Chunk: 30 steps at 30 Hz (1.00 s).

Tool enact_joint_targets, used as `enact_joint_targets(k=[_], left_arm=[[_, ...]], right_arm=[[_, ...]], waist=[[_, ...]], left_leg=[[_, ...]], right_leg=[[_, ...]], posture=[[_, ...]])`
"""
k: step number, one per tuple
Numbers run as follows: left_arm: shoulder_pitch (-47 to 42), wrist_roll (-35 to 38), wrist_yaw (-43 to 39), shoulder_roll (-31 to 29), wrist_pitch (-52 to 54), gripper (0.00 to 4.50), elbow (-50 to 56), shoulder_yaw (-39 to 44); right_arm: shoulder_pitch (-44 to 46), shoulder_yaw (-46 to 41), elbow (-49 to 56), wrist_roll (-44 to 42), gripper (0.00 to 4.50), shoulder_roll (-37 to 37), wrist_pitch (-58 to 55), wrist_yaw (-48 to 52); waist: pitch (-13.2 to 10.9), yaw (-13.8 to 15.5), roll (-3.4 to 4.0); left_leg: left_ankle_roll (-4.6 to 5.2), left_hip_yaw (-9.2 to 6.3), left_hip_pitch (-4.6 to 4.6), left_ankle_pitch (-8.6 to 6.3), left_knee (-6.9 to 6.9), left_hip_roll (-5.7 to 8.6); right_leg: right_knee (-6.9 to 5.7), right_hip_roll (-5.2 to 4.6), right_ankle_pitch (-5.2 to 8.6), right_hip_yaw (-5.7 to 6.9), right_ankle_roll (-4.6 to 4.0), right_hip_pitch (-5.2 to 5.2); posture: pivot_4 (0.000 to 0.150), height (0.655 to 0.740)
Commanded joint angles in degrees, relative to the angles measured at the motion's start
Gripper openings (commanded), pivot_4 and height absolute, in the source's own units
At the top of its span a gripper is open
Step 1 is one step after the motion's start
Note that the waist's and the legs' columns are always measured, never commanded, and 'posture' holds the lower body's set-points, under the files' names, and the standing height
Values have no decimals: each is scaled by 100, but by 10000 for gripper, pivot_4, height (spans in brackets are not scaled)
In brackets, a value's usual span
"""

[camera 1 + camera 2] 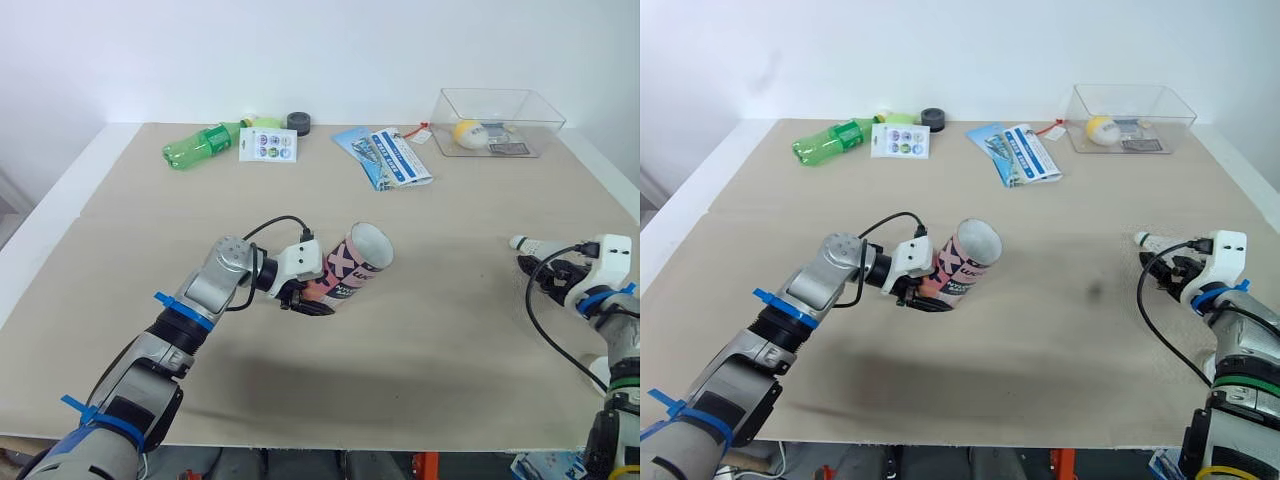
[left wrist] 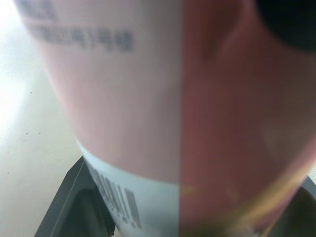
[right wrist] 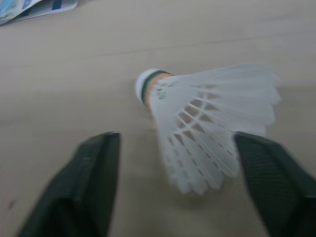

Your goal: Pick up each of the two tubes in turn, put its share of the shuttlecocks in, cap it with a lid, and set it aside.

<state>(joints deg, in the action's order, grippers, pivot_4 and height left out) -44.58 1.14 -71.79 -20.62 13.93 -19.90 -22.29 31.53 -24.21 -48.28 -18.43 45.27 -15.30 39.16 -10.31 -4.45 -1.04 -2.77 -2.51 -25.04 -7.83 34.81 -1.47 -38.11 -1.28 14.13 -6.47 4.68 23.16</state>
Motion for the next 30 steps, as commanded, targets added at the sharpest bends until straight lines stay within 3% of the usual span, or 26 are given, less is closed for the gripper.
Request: enact_joint_targets(k=[1, 2, 3, 4, 6, 13, 21, 26, 30], left_arm=[[30, -58, -19, -51, 28, 27784, 1, -66], [36, -54, -20, -53, 35, 27784, 10, -65], [41, -54, -19, -55, 38, 27784, 14, -66], [43, -54, -18, -56, 40, 27784, 16, -66], [48, -55, -20, -63, 45, 27784, 22, -69], [32, -58, -42, -69, 27, 27784, -18, -75], [-7, -42, -114, -66, -77, 27784, -127, -78], [-79, -66, -151, -43, -138, 27784, -248, -92], [-168, -72, -156, -8, -172, 27784, -368, -71]], right_arm=[[239, 93, -113, 91, 20322, 49, 349, 90], [269, 127, -167, 109, 18308, 55, 415, 135], [289, 149, -216, 114, 12055, 62, 457, 163], [303, 160, -252, 115, 9979, 67, 484, 185], [315, 226, -349, 195, 667, 83, 621, 227], [254, 393, -406, 359, 667, 166, 1213, 475], [-59, 1133, 2234, 588, 667, 883, 2443, 2125], [754, 2026, 3878, 732, 667, 1414, 2626, 3260], [1865, 2715, 4448, 718, 667, 1437, 2815, 4196]], waist=[[0, -3, 0], [0, -4, 0], [0, -4, 0], [0, -4, -1], [0, -4, -1], [-1, -6, -1], [-5, -25, 39], [-6, -25, 36], [-11, -14, 44]], left_leg=[[0, -1, 0, 0, 0, 0], [0, -1, 0, 0, 0, 0], [0, -2, 0, 0, 0, 0], [0, -2, 0, 0, 0, 0], [0, -1, 0, 0, 0, 0], [0, -2, 1, 0, 0, 0], [0, 3, 0, 0, 0, 3], [-1, -2, 11, 0, -1, -6], [-2, 8, 2, 1, 0, -6]], right_leg=[[0, 0, 0, 0, 0, 0], [0, 0, 0, 0, 0, 0], [0, 1, 0, 0, 0, 0], [0, 0, 0, 0, 0, 0], [0, 0, 0, 0, 0, -1], [0, 1, 0, 0, 0, -1], [0, -1, 0, -6, 10, 0], [-2, 7, 11, 1, -20, -3], [-1, 2, 11, -2, -27, 8]], posture=[[1500, 7400], [1500, 7400], [1500, 7400], [1500, 7400], [1500, 7400], [1500, 7400], [1500, 7400], [1500, 7400], [1500, 7400]])
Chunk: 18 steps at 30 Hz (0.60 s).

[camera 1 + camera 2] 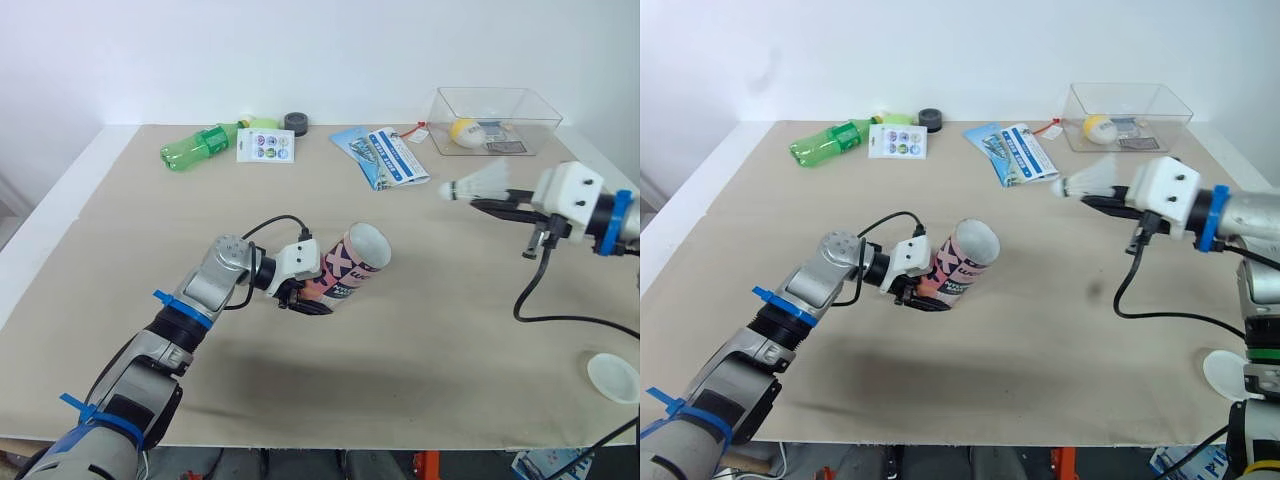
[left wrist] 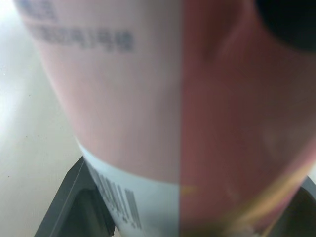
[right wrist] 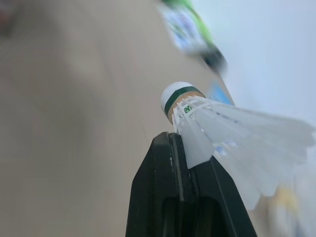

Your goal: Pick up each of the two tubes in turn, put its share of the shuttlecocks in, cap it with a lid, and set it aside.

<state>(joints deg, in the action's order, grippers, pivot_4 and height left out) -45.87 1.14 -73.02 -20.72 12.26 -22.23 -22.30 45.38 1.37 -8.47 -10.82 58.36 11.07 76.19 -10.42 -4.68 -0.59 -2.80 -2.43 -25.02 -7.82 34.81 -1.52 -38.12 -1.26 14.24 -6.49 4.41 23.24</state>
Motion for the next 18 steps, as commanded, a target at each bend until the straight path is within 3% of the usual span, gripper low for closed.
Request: enact_joint_targets(k=[1, 5, 18], left_arm=[[-61, -63, -32, 7, -2, 27784, -162, -57], [-98, -56, -29, 24, -11, 27784, -245, -33], [-95, -47, -12, 45, 0, 27784, -300, -21]], right_arm=[[626, 278, 542, -49, 667, 84, 201, 634], [887, 504, 799, -216, 667, -109, 141, 944], [692, 984, 917, -73, 667, -508, 446, 1270]], waist=[[-2, 21, -11], [-2, 48, -51], [-3, 44, -49]], left_leg=[[0, -6, -3, 0, -1, 0], [-2, -15, -10, -1, -4, -1], [-1, -11, -3, 0, -2, -2]], right_leg=[[0, 1, 1, 4, -1, -1], [2, 0, 12, 13, -4, -2], [-2, -2, 4, 13, -11, -2]], posture=[[1500, 7400], [1500, 7400], [1500, 7400]])
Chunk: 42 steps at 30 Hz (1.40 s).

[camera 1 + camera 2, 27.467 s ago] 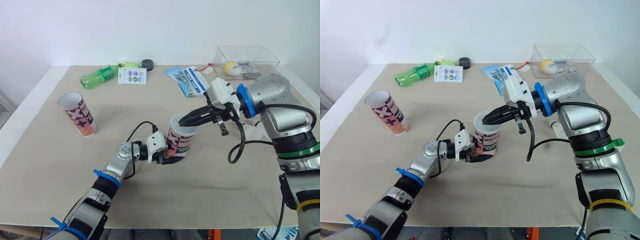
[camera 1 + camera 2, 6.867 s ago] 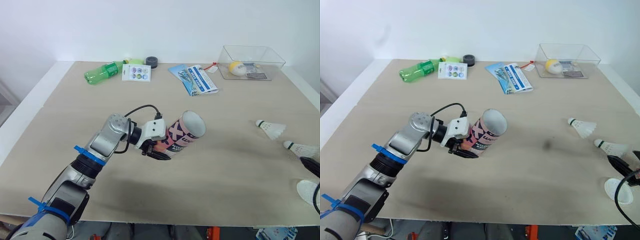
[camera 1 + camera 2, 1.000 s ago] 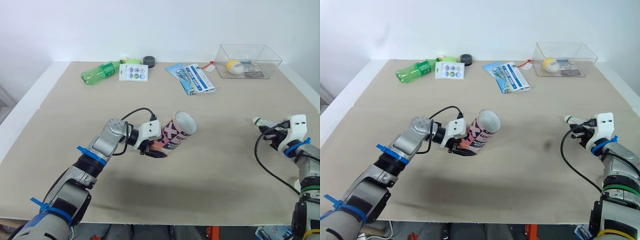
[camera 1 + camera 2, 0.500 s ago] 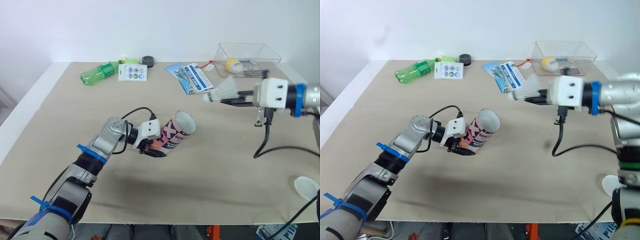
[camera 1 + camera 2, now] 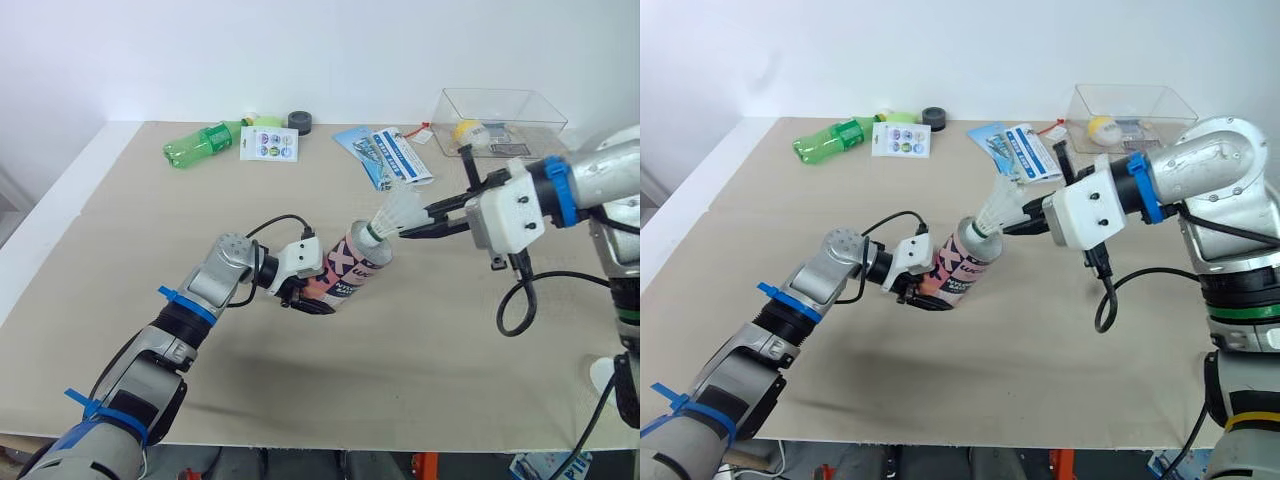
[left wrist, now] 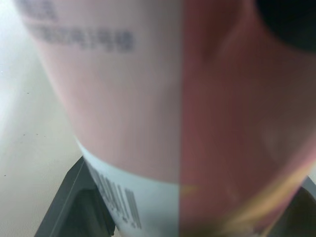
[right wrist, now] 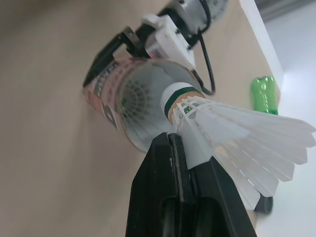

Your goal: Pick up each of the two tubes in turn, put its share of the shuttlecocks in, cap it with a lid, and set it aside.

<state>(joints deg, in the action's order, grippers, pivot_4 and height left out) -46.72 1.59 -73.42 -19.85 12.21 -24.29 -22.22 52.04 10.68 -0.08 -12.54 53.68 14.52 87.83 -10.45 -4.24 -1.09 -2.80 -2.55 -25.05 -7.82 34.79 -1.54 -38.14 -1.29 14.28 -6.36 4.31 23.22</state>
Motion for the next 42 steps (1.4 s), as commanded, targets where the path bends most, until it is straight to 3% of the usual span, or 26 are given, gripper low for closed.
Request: enact_joint_targets(k=[1, 2, 5, 9, 12, 15, 18, 21, 24, 27, 29, 34, 42], left_arm=[[-15, -94, 31, -34, 9, 27784, -97, -32], [-20, -97, 35, -29, 10, 27784, -98, -33], [-24, -95, 41, -45, 30, 27784, -73, -18], [-16, -90, 39, -65, 36, 27784, -64, -3], [12, -104, 32, -88, 51, 27784, -30, -11], [1, -124, 30, -108, 22, 27784, -62, -23], [-25, -148, 32, -111, -40, 27784, -131, -41], [-65, -145, 30, -78, -73, 27784, -196, -44], [-118, -146, 45, -30, -116, 27784, -266, -40], [-158, -148, 52, 9, -126, 27784, -303, -40], [-167, -155, 38, 32, -142, 27784, -318, -50], [-194, -169, 18, 44, -189, 27784, -380, -46], [-174, -166, 20, 32, -192, 27784, -379, -28]], right_arm=[[54, 107, 23, 139, 667, -73, 114, 122], [111, 149, -53, 194, 667, -137, 235, 111], [235, 168, -32, 42, 10504, -223, 51, 170], [241, 131, -4, -54, 30424, -222, -170, 188], [40, -391, 323, -1119, 44380, -76, -1613, 40], [307, -785, 279, -1740, 44380, 102, -2891, -158], [587, -742, -191, -1456, 44380, 129, -2958, -183], [589, -492, -363, -1103, 37018, 30, -2632, 8], [515, -63, -176, -853, 22935, -146, -2482, 313], [518, 357, -199, -497, 3028, -381, -2068, 443], [632, 729, -556, -136, 652, -437, -1459, 465], [1120, 1325, -1273, 286, 652, -767, -609, 467], [1706, 2003, -1748, 606, 652, -1265, -132, 467]], waist=[[0, 1, 0], [0, 1, 0], [0, 1, 0], [0, 1, 0], [0, 4, -1], [0, 4, -1], [-3, 1, 2], [2, -4, -5], [3, -13, -4], [2, -7, -3], [2, -3, -3], [2, -4, -2], [2, -4, -2]], left_leg=[[0, 0, -1, 0, 0, 0], [0, 0, -2, 0, 0, 1], [-1, 0, -2, 1, 0, 1], [-1, -2, -1, 1, 0, 0], [-1, -2, -2, 1, 0, 1], [-1, -4, -4, 1, -1, 1], [1, -2, -2, 2, 2, 0], [2, -1, 6, 3, 2, -3], [2, 4, 6, 3, 2, -4], [1, 3, -1, 4, 4, -2], [1, 3, -7, 4, 5, -1], [1, 2, -5, 5, 5, 0], [0, -2, -5, 5, 5, -1]], right_leg=[[0, 0, 0, 0, 1, 0], [0, -1, -1, 0, 2, 0], [0, -1, -1, 0, 2, 1], [0, 0, -1, 1, 2, -1], [0, 0, -1, 1, 2, -1], [-1, -1, 1, 1, -1, 0], [-4, -2, -4, 0, -4, 2], [-2, 1, -6, 3, -6, -1], [-2, 1, -7, 2, -6, 1], [-3, 1, -9, 1, -1, 5], [-2, 0, -9, 1, 5, 7], [-2, 0, -15, 1, 17, 7], [-3, 2, -19, 2, 22, 5]], posture=[[1500, 7400], [1500, 7400], [1500, 7400], [1500, 7400], [1500, 7400], [1500, 7400], [1500, 7400], [1500, 7400], [1500, 7400], [1500, 7400], [1500, 7400], [1500, 7400], [1500, 7400]])
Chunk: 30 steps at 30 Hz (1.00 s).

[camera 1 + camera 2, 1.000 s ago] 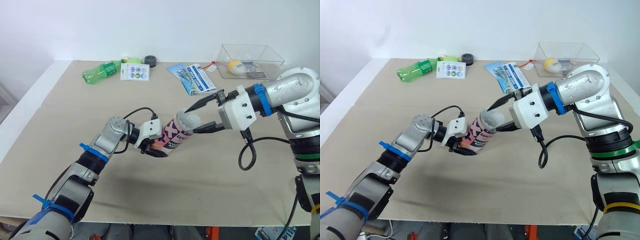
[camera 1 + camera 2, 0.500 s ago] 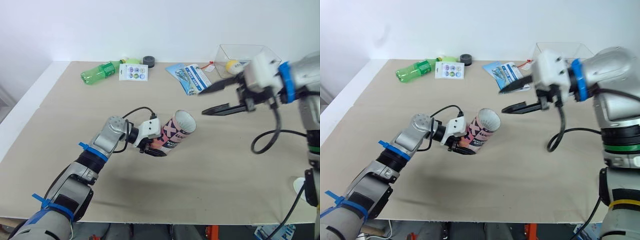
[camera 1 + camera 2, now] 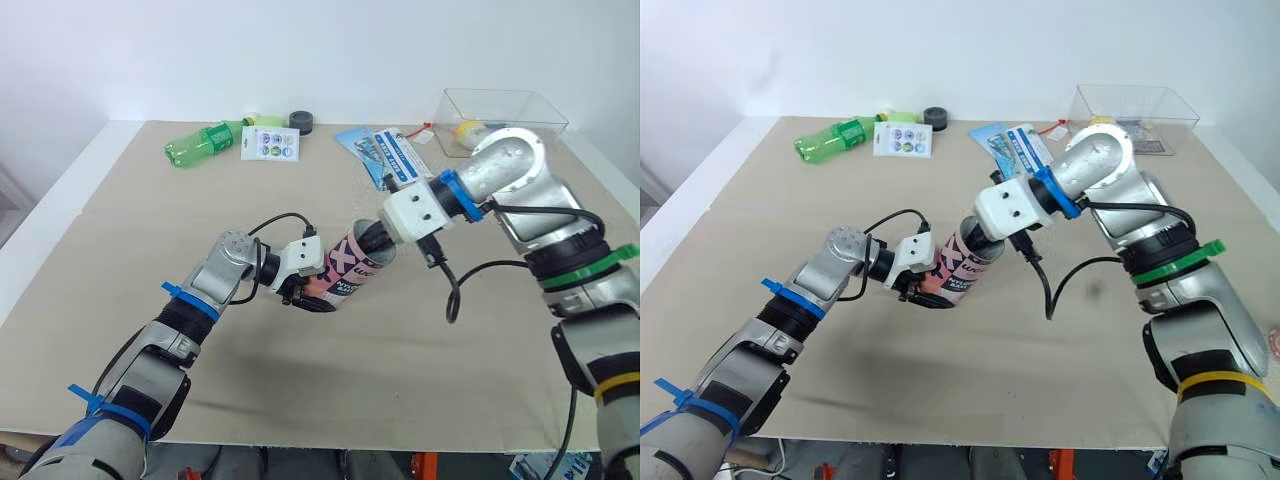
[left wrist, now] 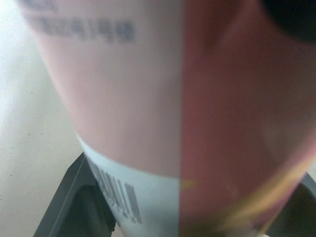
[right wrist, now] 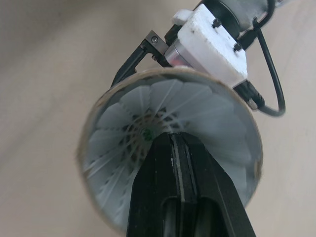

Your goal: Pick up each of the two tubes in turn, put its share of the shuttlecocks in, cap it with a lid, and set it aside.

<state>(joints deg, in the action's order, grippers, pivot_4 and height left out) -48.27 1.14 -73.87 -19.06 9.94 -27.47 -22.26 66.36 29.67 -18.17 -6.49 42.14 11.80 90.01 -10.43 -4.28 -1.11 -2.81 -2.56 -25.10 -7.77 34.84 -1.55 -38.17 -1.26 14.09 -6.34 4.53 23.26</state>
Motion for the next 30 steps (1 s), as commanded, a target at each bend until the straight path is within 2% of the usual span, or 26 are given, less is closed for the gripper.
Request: enact_joint_targets(k=[1, 7, 14, 19, 23, 30], left_arm=[[-21, -122, 67, -47, 35, 27784, -65, -21], [-27, -125, 106, -16, 31, 27784, -91, 1], [22, -131, 123, -26, 17, 27784, -80, 5], [40, -133, 131, -26, -28, 27784, -137, 16], [65, -137, 109, -38, -55, 27784, -145, 3], [91, -147, 79, -71, -88, 27784, -154, -5]], right_arm=[[322, 174, 56, 5, 652, -165, 164, 249], [424, 721, 29, -21, 652, -239, 313, 249], [620, 760, -110, -162, 652, -234, 449, 249], [790, 597, 207, -945, 652, 105, -90, 249], [893, 395, 245, -1465, 652, 464, 12, 249], [794, -113, 268, -1710, 652, 1102, -172, 249]], waist=[[0, -1, 0], [0, -1, 0], [0, -1, 0], [0, 0, 0], [-1, 1, 0], [-1, 2, 0]], left_leg=[[0, 0, 0, 0, 0, 0], [0, -1, 2, 0, 0, -3], [0, -1, 2, 0, 0, -3], [0, -1, 1, 0, 0, -3], [0, -2, 1, 0, -2, -3], [0, 0, 1, 0, -2, -2]], right_leg=[[0, 0, 0, 0, 0, 0], [-1, 3, 2, 0, -8, 0], [-2, 4, 3, 0, -12, 0], [-2, 3, 3, 0, -12, 1], [-1, 2, 5, 0, -14, 1], [-1, 0, 12, 0, -25, 2]], posture=[[1500, 7400], [1500, 7400], [1500, 7400], [1500, 7400], [1500, 7400], [1500, 7400]])
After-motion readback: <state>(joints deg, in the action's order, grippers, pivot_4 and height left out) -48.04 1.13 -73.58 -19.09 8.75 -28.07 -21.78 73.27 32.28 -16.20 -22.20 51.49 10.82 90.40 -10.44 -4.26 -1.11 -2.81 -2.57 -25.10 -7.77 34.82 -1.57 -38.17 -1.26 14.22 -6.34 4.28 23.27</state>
